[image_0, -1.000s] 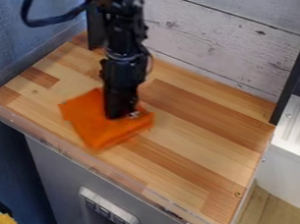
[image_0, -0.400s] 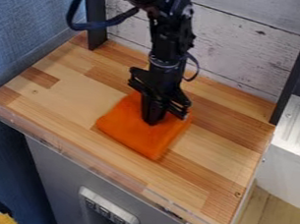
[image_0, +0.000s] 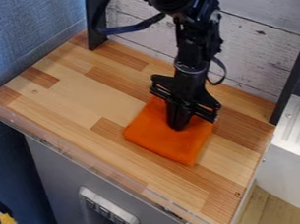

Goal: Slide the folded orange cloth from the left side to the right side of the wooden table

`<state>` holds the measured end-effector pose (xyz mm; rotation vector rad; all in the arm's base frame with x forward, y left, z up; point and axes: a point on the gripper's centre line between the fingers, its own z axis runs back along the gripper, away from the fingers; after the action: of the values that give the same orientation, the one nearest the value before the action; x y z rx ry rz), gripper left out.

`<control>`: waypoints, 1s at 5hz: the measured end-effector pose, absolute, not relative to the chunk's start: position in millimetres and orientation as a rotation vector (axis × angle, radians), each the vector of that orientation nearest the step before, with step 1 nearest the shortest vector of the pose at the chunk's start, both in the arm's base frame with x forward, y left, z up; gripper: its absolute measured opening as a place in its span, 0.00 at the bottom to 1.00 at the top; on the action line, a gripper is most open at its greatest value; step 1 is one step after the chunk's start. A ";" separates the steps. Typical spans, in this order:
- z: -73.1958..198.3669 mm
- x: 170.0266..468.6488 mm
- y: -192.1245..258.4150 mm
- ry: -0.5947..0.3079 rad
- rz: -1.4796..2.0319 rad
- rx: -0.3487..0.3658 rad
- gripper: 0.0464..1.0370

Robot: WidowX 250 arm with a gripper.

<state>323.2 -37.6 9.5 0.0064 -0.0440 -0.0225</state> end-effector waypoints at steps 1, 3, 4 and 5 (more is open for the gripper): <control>9.8 324.0 -52.0 -0.038 0.019 -0.012 0.04; 17.6 309.8 -64.1 0.064 0.022 -0.009 0.45; 39.4 311.2 -55.2 0.066 0.020 -0.011 0.75; 62.4 314.9 -35.4 0.058 0.023 -0.006 0.96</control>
<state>314.9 -35.4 62.4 -0.0057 0.0578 0.0232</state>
